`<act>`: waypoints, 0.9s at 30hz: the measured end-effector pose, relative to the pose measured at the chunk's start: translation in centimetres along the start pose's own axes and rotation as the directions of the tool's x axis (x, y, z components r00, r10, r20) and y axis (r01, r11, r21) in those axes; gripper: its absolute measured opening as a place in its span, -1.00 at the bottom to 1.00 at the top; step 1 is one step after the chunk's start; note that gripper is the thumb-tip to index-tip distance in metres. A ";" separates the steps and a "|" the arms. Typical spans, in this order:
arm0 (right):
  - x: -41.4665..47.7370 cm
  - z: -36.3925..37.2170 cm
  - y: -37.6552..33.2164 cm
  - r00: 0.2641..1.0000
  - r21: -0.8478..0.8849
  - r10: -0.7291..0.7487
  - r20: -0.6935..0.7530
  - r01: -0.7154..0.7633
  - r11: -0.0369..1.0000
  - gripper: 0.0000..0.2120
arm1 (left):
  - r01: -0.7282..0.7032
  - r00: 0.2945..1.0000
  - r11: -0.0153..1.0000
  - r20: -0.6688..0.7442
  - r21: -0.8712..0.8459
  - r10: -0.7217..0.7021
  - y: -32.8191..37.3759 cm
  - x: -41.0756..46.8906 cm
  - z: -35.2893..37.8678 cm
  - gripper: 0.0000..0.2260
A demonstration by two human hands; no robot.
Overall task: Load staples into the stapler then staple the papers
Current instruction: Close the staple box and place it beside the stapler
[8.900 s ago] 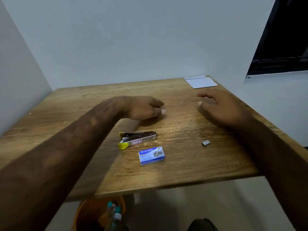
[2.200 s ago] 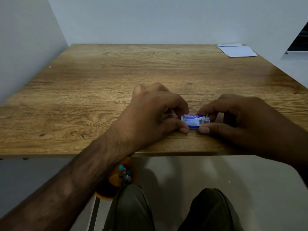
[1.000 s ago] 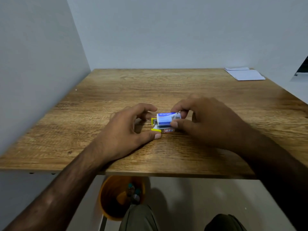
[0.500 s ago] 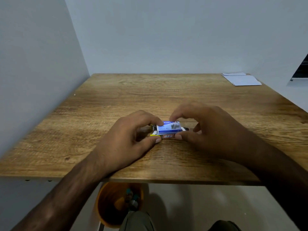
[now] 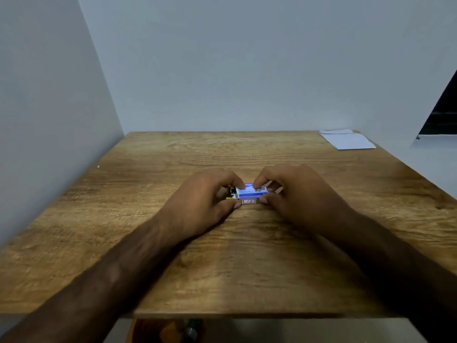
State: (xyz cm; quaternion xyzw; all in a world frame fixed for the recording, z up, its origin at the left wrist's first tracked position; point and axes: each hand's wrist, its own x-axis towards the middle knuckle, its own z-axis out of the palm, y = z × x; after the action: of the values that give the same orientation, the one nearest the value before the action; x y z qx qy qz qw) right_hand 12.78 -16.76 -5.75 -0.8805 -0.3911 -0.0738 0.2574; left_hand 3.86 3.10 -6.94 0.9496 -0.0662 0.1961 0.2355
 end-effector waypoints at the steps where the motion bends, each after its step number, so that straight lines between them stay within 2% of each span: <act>1: 0.9 0.1 0.4 1.000 -0.019 0.003 0.016 -0.003 1.000 -0.80 | 0.005 1.000 1.000 0.006 -0.002 -0.005 -0.4 0.9 0.2 -0.77; 4: 3.7 0.6 1.6 0.999 -0.076 0.025 0.042 -0.021 0.997 -0.81 | 0.022 0.999 1.000 0.027 0.008 -0.023 -1.8 3.6 0.7 -0.78; 16: 14.3 3.3 5.9 0.998 -0.098 0.053 -0.030 -0.055 0.994 -0.80 | 0.103 0.995 0.995 0.011 -0.011 -0.103 -8.1 13.7 2.2 -0.80; 27: 21.8 4.6 7.7 0.996 -0.127 0.084 -0.009 -0.085 0.988 -0.77 | 0.182 0.983 0.982 -0.003 0.045 -0.182 -11.4 20.0 3.2 -0.80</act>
State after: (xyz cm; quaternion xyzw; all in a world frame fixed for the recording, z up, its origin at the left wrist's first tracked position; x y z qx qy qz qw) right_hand 32.93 -4.60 -5.55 -0.9108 -0.3475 -0.0894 0.2043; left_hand 25.70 10.98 -6.32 0.9569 0.0250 0.1745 0.2307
